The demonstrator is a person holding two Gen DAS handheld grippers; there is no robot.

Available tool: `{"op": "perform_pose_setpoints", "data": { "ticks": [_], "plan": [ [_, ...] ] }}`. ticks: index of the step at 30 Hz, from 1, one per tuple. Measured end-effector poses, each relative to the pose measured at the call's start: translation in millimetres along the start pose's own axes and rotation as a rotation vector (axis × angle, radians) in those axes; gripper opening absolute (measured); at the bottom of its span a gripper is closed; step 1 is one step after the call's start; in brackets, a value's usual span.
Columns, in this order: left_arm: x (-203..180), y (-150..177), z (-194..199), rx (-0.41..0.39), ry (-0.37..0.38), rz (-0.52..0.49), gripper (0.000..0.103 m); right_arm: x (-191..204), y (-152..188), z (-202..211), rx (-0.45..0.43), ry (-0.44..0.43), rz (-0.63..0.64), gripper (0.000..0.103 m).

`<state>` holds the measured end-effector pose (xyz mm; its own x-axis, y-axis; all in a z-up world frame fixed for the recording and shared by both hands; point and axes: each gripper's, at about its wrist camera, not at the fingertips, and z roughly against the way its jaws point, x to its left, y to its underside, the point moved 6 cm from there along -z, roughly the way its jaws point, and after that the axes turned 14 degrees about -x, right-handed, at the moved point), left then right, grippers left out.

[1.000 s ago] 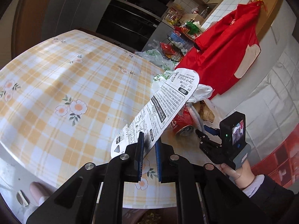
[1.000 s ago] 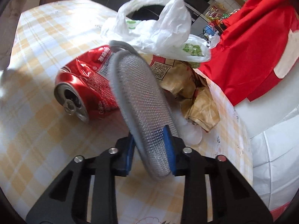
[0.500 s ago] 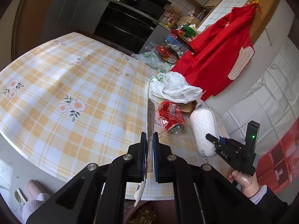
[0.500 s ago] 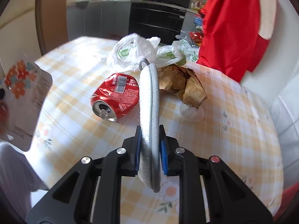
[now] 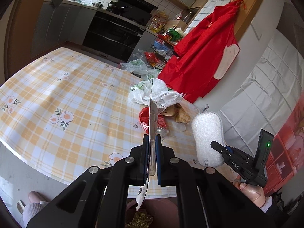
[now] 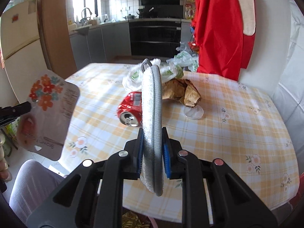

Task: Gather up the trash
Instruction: 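Lower the grey pad into the pink bin and open the right tool while the left holds the card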

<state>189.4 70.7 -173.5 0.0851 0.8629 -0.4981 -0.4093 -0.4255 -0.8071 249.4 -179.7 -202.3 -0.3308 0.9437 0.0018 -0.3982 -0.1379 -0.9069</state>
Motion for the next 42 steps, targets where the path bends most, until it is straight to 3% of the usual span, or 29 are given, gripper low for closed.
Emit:
{"op": "perform_pose_setpoints", "data": {
  "ticks": [11,20,34,36,38,42],
  "plan": [
    [-44.7,8.1,43.1,-0.016,0.063,-0.061,0.007,5.5,0.5,96.5,-0.096,-0.036,-0.088,0.021],
    [-65.6,21.4,69.9,-0.015,0.100,-0.078,0.007,15.1,13.7,148.7,-0.110,-0.083,-0.066,0.021],
    [-67.1,23.4,79.6,-0.019,0.096,-0.080,0.007,29.0,34.3,157.8,-0.069,-0.158,-0.053,0.021],
    [-66.9,24.3,79.1,-0.017,0.096,-0.080,0.007,33.1,38.0,153.0,-0.040,-0.169,-0.046,0.026],
    [-67.5,25.3,78.9,-0.013,0.098,-0.079,0.007,34.2,38.6,152.3,-0.045,-0.145,-0.030,0.044],
    [-67.1,27.6,77.1,-0.005,0.100,-0.081,0.007,32.5,33.6,154.6,-0.081,-0.122,-0.033,0.066]
  ]
}}
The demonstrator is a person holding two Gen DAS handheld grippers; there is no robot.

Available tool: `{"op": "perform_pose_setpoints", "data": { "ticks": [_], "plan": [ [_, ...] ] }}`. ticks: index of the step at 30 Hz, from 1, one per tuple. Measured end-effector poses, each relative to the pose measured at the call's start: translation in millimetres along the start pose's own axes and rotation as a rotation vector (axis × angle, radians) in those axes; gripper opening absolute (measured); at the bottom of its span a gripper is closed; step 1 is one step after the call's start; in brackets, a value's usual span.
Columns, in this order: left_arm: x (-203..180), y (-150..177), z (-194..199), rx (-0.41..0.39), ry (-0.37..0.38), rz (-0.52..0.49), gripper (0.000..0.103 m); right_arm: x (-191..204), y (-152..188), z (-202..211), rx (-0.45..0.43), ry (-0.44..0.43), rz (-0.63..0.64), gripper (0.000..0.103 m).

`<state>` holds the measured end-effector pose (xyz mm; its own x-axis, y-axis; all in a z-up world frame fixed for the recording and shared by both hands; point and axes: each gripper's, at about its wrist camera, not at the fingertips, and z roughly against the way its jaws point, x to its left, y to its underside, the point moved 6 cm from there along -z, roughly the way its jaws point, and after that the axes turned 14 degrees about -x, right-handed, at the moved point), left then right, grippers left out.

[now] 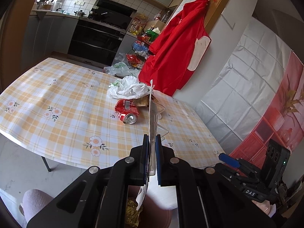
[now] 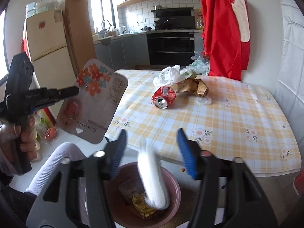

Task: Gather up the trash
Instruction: 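Lower the grey pad into the pink bin and open the right tool while the left holds the card, then drop the white card into the pink bin, opening the left tool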

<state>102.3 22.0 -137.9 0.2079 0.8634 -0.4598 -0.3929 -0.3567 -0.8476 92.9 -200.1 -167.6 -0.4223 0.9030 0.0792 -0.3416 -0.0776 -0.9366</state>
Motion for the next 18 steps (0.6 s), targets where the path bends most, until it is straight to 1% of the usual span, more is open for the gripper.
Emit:
{"op": "perform_pose_setpoints", "data": {
  "ticks": [2,3,4,5,7,11,15,18],
  "plan": [
    [0.2,1.7,-0.5,0.004,0.001,0.000,0.007,-2.0,-2.8,2.3,-0.023,0.027,0.015,0.079],
    [0.3,2.2,-0.9,0.005,0.002,0.000,0.007,-3.3,-3.7,2.9,-0.029,0.036,0.019,0.082],
    [0.4,2.8,-1.5,0.006,0.002,0.000,0.007,-5.6,-4.5,3.5,-0.036,0.055,0.022,0.091],
    [0.2,3.1,-2.1,0.008,0.002,0.001,0.007,-8.1,-5.1,3.9,-0.044,0.073,0.022,0.095],
    [-0.6,4.7,-3.7,0.014,0.005,0.001,0.007,-15.0,-6.2,4.4,-0.057,0.117,0.015,0.097],
    [-4.3,10.1,-6.5,0.029,0.013,-0.005,0.007,-29.6,-4.7,4.0,-0.059,0.186,-0.011,0.097],
    [-6.8,17.5,-11.5,0.052,0.019,-0.009,0.007,-41.7,-4.4,5.3,-0.072,0.227,-0.047,0.097],
    [-11.0,23.6,-13.6,0.073,0.032,-0.009,0.007,-47.4,-3.9,6.0,-0.077,0.237,-0.066,0.097]
  ]
}}
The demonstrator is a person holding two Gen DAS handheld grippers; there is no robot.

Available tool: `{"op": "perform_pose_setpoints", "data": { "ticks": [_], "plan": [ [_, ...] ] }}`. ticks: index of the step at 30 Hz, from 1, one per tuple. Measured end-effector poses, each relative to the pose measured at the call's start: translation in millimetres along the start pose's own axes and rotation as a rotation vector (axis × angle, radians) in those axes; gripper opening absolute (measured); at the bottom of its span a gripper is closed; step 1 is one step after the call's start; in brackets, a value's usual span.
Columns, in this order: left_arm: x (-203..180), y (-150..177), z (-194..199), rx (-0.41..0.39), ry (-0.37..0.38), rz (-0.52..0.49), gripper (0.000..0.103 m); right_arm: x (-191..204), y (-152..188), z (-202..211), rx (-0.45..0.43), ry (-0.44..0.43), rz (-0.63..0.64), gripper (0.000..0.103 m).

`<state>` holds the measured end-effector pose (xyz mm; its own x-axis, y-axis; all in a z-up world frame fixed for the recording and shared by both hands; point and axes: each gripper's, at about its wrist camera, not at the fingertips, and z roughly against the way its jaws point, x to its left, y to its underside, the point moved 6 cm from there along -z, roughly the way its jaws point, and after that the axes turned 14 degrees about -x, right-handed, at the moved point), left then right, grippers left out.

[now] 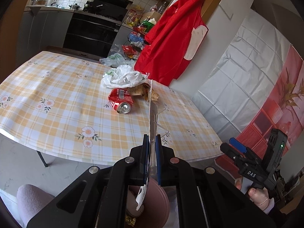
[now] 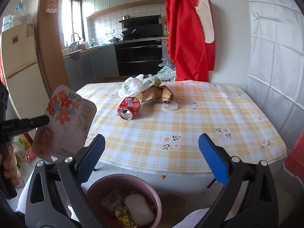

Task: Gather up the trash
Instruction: 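Drop the white card into the pink bin, opening the left tool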

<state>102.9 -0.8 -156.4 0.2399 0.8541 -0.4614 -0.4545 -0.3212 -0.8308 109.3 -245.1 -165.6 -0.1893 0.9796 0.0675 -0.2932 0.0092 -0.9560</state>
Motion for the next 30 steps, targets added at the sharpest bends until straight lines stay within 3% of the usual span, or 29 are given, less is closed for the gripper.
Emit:
{"op": "perform_pose_setpoints", "data": {
  "ticks": [6,8,9,12,16,21,30],
  "plan": [
    [-11.4,10.3,-5.2,0.039,0.036,-0.020,0.008,-5.1,4.7,-2.4,0.005,0.012,-0.014,0.097],
    [-13.5,11.1,-5.7,0.044,0.050,-0.015,0.036,-6.4,6.2,-3.5,0.008,0.013,-0.020,0.097],
    [-12.8,9.5,-4.6,0.030,0.043,-0.011,0.064,-6.8,6.2,-2.9,0.009,0.013,-0.023,0.097],
    [-10.7,3.3,-1.2,0.000,0.026,-0.008,0.073,-8.5,7.6,-3.8,0.009,0.017,-0.026,0.097],
    [-4.3,-1.2,-0.1,-0.022,-0.040,-0.042,0.094,-11.5,11.6,-6.4,0.019,0.023,-0.035,0.097],
    [5.9,1.4,-4.4,-0.007,-0.123,-0.072,0.097,-14.5,14.8,-8.9,0.027,0.027,-0.048,0.097],
    [22.4,8.8,-12.4,0.019,-0.184,-0.062,0.097,-20.7,23.7,-17.3,0.053,0.036,-0.062,0.097]
  ]
}}
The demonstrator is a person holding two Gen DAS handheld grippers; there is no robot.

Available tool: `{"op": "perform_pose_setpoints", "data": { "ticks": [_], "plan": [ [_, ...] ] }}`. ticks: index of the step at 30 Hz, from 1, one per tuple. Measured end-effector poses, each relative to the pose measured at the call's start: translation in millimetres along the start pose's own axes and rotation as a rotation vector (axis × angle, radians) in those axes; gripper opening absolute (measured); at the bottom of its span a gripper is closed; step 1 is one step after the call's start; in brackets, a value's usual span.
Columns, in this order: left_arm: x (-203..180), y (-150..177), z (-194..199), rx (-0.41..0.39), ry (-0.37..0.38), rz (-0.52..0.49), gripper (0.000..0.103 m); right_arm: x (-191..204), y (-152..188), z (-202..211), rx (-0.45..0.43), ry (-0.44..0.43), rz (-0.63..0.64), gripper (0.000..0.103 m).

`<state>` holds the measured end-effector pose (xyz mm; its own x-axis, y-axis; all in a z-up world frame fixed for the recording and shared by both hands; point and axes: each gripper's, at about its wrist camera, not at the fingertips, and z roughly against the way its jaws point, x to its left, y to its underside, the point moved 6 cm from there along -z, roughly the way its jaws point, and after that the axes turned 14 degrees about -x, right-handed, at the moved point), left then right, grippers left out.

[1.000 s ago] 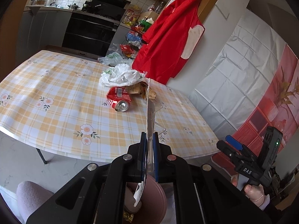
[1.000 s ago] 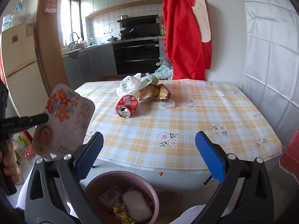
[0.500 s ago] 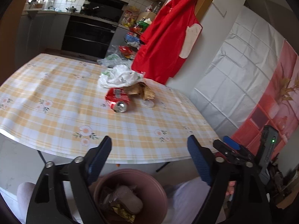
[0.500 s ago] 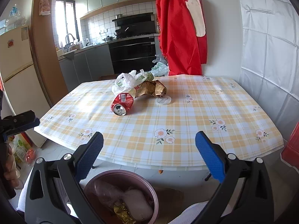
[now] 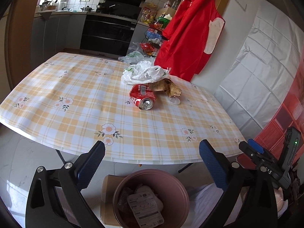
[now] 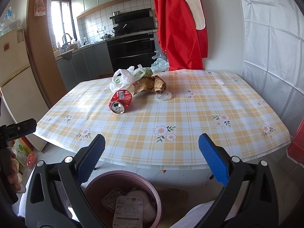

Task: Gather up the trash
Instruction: 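Drop the white card into the pink bin, opening the left tool, then grasp the crushed red can with the left tool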

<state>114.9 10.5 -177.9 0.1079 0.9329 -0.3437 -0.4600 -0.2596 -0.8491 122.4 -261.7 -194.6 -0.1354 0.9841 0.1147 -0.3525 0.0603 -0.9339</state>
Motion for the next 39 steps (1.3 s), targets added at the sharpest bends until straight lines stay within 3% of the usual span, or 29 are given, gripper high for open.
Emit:
{"op": "perform_pose_setpoints", "data": {
  "ticks": [15,20,27,33,35,39],
  "plan": [
    [20.8,16.2,-37.3,0.079,-0.044,0.017,0.097,-13.8,22.6,-33.5,0.068,0.002,-0.036,0.097],
    [18.9,8.3,-67.6,0.086,-0.061,-0.058,0.097,-22.9,29.5,-52.9,0.093,0.003,-0.042,0.097],
    [23.0,-32.4,-148.0,0.083,0.005,-0.045,0.097,-40.0,29.9,-86.8,0.114,0.013,-0.057,0.097],
    [26.8,-45.1,-238.8,0.180,0.029,-0.092,0.097,-48.9,20.9,-120.2,0.123,0.020,-0.026,0.097],
    [34.5,-44.5,-265.6,0.205,0.017,-0.081,0.094,-50.0,17.6,-130.6,0.126,0.022,-0.022,0.097],
    [62.0,-47.4,-307.7,0.210,-0.017,-0.004,0.075,-50.9,11.9,-148.3,0.134,0.018,-0.017,0.097]
  ]
}}
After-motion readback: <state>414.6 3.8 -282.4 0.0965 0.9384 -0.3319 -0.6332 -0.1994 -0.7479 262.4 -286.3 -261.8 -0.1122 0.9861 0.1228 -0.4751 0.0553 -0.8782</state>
